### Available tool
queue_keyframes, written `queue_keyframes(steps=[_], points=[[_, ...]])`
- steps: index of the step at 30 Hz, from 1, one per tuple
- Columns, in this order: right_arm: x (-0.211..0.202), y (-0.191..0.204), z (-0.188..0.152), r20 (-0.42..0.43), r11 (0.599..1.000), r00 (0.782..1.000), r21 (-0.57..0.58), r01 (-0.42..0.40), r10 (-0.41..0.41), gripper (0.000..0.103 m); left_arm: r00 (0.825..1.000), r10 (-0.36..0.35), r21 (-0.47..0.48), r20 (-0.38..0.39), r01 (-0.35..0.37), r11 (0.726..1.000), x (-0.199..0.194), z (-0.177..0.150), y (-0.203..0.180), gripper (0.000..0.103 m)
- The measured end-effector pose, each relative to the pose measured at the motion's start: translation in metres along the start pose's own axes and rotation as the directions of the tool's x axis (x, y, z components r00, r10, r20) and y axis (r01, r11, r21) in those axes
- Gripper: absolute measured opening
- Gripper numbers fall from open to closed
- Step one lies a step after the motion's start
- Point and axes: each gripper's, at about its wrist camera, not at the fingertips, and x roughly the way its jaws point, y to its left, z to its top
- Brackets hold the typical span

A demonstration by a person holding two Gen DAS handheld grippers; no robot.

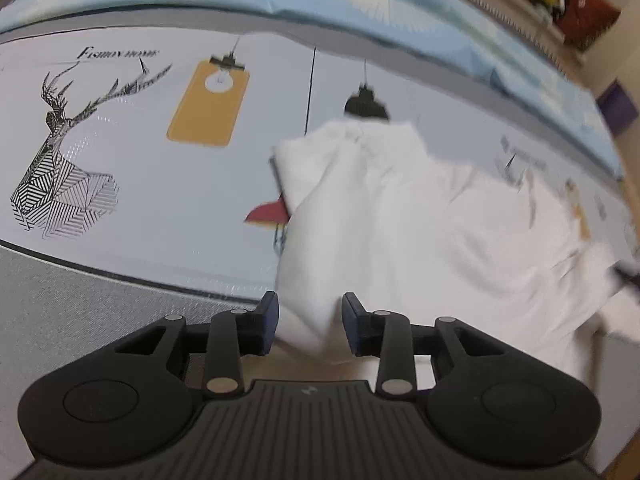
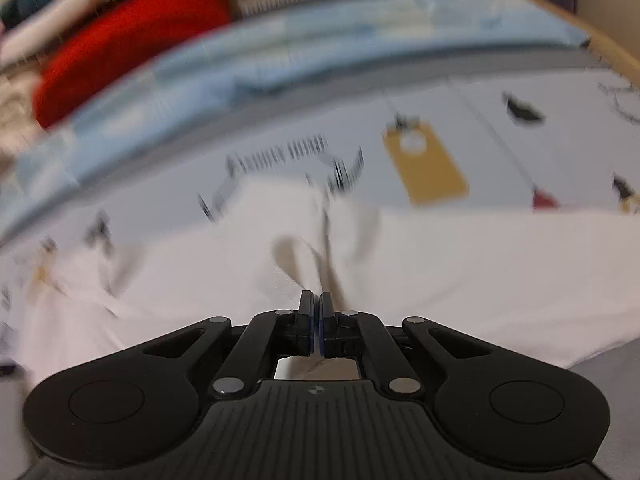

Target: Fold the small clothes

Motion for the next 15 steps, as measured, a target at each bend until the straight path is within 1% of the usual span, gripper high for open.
queue_keyframes(steps=[2, 3, 4, 5, 6, 7, 8, 9, 10, 11, 12, 13, 14, 15], points=[[-0.02, 0.003, 0.005, 0.041, 0.999, 0.999, -0.029, 0.022, -0.021, 0.001, 0.999, 0.042, 0.047, -0.03, -0.04, 0.998, 0.012, -0.007, -0.001, 0.039], [-0.025, 0.002, 0.006, 0.044, 0.998, 0.998, -0.042, 0.052, -0.05, 0.001, 0.995, 0.078, 0.084, -0.06, -0.073, 0.994, 0.019, -0.012, -0.002, 0.038], [-0.022, 0.0, 0.005, 0.02, 0.995, 0.996, -0.045, 0.093, -0.092, 0.001, 0.992, 0.105, 0.125, -0.075, -0.095, 0.988, 0.022, -0.016, -0.004, 0.037], [-0.013, -0.006, 0.002, -0.03, 0.988, 0.988, -0.043, 0.148, -0.15, 0.001, 0.988, 0.132, 0.174, -0.086, -0.115, 0.978, 0.024, -0.019, -0.007, 0.041], [0.001, -0.013, -0.004, -0.09, 0.98, 0.976, -0.042, 0.196, -0.199, 0.001, 0.983, 0.152, 0.223, -0.108, -0.125, 0.967, 0.026, -0.022, -0.011, 0.044], [0.015, -0.018, -0.011, -0.137, 0.973, 0.963, -0.059, 0.224, -0.23, 0.001, 0.979, 0.159, 0.266, -0.126, -0.121, 0.956, 0.027, -0.024, -0.015, 0.045], [0.03, -0.021, -0.019, -0.187, 0.965, 0.947, -0.093, 0.247, -0.261, 0.001, 0.979, 0.16, 0.29, -0.124, -0.118, 0.95, 0.025, -0.024, -0.017, 0.045], [0.039, -0.023, -0.026, -0.204, 0.951, 0.931, -0.123, 0.283, -0.303, 0.001, 0.983, 0.156, 0.284, -0.096, -0.123, 0.951, 0.021, -0.02, -0.016, 0.045], [0.04, -0.023, -0.027, -0.187, 0.938, 0.921, -0.133, 0.32, -0.34, 0.002, 0.988, 0.141, 0.243, -0.06, -0.123, 0.962, 0.015, -0.013, -0.013, 0.045], [0.034, -0.023, -0.023, -0.153, 0.932, 0.921, -0.12, 0.342, -0.358, 0.004, 0.995, 0.101, 0.17, -0.009, -0.098, 0.981, 0.006, -0.004, -0.005, 0.045], [0.025, -0.024, -0.018, -0.113, 0.937, 0.931, -0.087, 0.339, -0.348, 0.006, 0.997, 0.06, 0.102, 0.038, -0.064, 0.993, -0.001, 0.004, 0.001, 0.045], [0.011, -0.025, -0.011, -0.05, 0.943, 0.942, -0.03, 0.33, -0.331, 0.009, 0.996, 0.027, 0.033, 0.089, -0.03, 0.999, -0.006, 0.011, 0.009, 0.044], [-0.001, -0.027, -0.006, 0.008, 0.946, 0.946, 0.02, 0.325, -0.325, 0.016, 0.99, -0.002, -0.038, 0.143, 0.007, 0.999, -0.009, 0.017, 0.017, 0.042], [-0.013, -0.027, -0.002, 0.062, 0.946, 0.945, 0.057, 0.319, -0.322, 0.021, 0.985, -0.015, -0.087, 0.17, 0.03, 0.996, -0.008, 0.023, 0.021, 0.03]])
